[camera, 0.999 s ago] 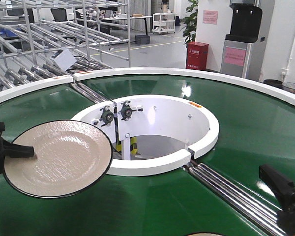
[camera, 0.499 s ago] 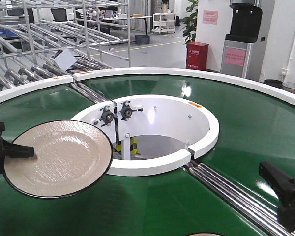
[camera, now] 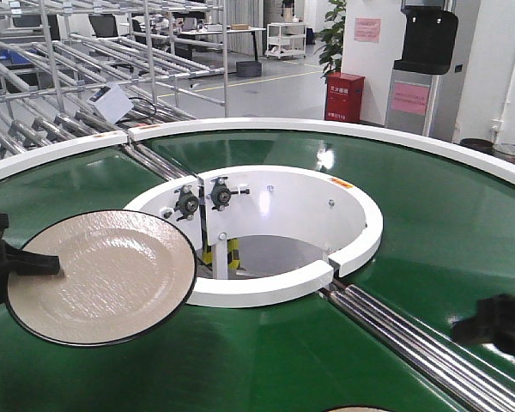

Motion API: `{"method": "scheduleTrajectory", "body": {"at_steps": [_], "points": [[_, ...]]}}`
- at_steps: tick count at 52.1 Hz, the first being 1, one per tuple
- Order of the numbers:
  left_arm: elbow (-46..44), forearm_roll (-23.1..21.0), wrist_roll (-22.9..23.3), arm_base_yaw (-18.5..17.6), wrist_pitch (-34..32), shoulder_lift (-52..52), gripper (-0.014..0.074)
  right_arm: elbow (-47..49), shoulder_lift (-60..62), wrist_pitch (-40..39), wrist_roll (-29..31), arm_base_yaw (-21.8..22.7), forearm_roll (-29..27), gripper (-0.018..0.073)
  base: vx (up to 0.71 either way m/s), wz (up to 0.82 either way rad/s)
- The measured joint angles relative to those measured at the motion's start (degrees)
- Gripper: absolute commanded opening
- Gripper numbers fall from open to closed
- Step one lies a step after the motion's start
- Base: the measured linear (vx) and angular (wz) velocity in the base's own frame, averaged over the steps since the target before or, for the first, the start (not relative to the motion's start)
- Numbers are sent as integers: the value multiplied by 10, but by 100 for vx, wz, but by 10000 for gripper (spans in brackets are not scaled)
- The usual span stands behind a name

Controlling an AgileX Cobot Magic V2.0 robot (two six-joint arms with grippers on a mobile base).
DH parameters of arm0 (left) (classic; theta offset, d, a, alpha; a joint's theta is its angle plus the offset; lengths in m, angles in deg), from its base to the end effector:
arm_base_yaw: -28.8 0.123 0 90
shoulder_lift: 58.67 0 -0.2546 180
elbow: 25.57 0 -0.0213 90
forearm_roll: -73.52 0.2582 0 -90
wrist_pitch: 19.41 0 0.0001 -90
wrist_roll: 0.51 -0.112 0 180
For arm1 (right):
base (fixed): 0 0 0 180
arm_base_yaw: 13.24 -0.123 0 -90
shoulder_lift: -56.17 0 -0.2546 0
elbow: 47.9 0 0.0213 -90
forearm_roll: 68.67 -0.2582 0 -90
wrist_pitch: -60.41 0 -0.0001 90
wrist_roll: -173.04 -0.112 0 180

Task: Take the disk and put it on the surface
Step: 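Grip a second cream plate rim with the right gripper and lift it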

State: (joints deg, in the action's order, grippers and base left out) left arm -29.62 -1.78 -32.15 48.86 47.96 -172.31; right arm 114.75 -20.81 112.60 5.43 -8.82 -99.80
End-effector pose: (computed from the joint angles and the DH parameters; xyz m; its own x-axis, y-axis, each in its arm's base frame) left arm 0.3952 0.0378 0.2506 -0.8184 -0.4944 -0.2929 0.0442 0.4540 -0.8899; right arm 0.2671 0.0253 0.2920 -0.8044 0.1884 -0.5634 -0.0693 0.9121 0.4040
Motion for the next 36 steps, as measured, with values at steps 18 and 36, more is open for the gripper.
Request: {"method": "scheduleTrajectory", "body": {"at_steps": [18, 36], "points": [[0, 0, -14, 0, 0, 0, -4, 13, -191, 125, 170, 102, -104, 523, 0, 0], [0, 0, -15, 0, 0, 0, -4, 14, -269, 123, 194, 124, -45, 523, 0, 0]]}}
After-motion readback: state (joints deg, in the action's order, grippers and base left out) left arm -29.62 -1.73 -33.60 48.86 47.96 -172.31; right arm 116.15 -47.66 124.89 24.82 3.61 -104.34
